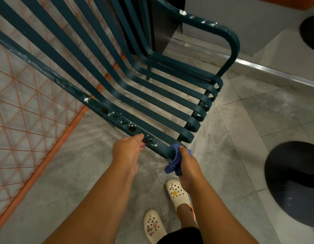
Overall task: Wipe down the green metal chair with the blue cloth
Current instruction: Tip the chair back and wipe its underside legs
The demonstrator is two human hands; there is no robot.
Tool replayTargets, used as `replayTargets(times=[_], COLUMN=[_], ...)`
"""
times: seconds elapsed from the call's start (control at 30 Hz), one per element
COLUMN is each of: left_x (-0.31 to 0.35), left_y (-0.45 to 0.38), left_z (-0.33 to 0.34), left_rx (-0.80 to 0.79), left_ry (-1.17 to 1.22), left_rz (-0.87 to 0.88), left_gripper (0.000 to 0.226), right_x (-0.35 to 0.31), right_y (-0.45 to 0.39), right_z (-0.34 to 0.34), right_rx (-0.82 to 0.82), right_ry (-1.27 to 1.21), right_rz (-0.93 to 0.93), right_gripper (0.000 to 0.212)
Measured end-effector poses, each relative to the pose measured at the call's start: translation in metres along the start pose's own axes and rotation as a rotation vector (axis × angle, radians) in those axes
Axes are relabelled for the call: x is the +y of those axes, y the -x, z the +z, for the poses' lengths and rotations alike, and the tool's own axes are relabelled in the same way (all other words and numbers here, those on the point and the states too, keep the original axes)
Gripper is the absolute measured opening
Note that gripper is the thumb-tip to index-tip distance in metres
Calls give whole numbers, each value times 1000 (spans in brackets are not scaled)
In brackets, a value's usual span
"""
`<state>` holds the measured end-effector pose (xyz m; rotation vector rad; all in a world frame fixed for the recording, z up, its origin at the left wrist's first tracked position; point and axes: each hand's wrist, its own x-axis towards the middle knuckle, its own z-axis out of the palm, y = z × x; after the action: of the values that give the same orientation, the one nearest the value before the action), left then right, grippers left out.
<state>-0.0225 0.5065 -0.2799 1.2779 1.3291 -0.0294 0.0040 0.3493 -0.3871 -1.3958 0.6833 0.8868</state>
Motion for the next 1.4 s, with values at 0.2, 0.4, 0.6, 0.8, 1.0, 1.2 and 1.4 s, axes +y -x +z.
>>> replayTargets(times=[0.2, 0.4, 0.6, 0.8, 1.0, 1.2, 1.4], left_x=[0, -3, -1, 0, -4, -11, -34], left_y=[-5, -7, -2, 3, 7, 4, -3], left_z=[-2, -5, -8, -9, -17, -15, -7], left_rx=[-14, -74, -117, -196, -209, -183, -181], left_ry=[5, 10, 38, 44, 28, 35, -3], left_rz=[-4, -8, -14, -75, -92, -77, -6], left_gripper=[17, 33, 31, 37, 37, 30, 28], right_x=[12, 19, 17, 5, -1, -1, 41], right_y=[-29, -25, 13, 12, 36, 9, -52], right_z=[-1, 17, 15, 29, 21, 18, 16], right_rx=[-16, 44, 47, 72, 0, -8, -60], right_ry=[-447, -884, -1031, -1042, -953, -723, -738], right_rz=[233, 290, 288, 312, 225, 209, 297], right_gripper=[39, 43, 40, 38, 37, 48, 45])
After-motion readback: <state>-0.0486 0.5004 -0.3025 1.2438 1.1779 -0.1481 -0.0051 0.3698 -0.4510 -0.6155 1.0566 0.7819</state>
